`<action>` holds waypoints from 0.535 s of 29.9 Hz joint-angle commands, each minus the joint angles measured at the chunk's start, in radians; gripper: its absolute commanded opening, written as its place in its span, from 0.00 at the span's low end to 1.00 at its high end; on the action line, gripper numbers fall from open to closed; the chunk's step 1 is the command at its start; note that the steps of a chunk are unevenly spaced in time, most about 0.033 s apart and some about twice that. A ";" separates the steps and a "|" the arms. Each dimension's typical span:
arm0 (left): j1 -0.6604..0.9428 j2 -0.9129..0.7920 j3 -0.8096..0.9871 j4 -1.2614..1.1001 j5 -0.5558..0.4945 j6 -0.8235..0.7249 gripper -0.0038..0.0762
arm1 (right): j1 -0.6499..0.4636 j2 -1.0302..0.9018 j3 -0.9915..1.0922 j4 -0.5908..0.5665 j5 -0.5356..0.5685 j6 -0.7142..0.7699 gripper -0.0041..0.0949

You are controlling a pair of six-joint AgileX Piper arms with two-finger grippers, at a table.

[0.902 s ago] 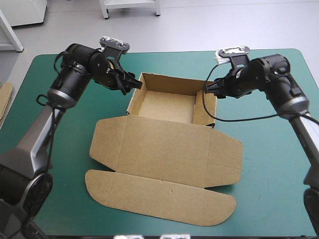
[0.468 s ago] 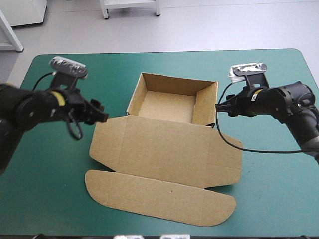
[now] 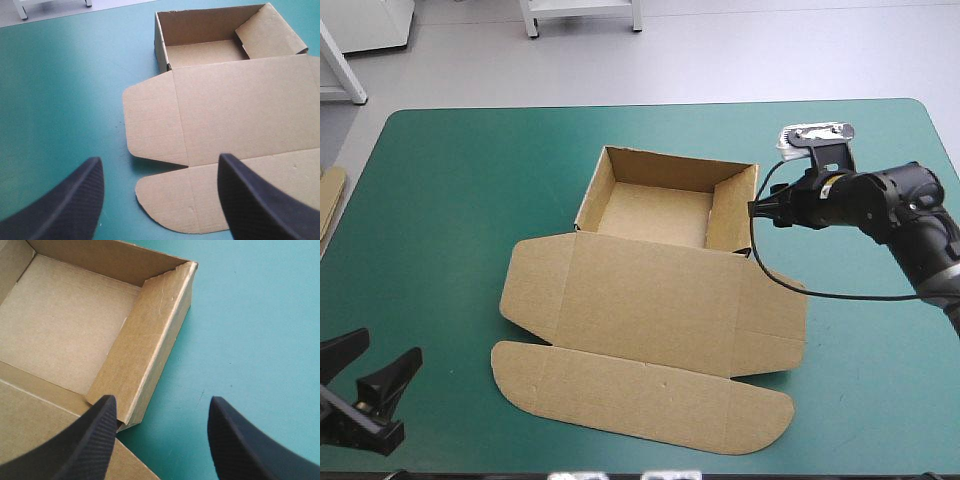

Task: Fold the box

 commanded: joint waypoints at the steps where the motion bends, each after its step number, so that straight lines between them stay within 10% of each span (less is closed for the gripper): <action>1: -0.007 -0.032 0.015 -0.005 0.042 -0.010 0.64 | 0.001 0.019 -0.063 0.005 -0.014 -0.002 0.56; 16: -0.007 -0.016 0.022 -0.002 0.040 -0.005 0.63 | 0.001 0.366 -0.390 0.041 0.150 0.006 0.56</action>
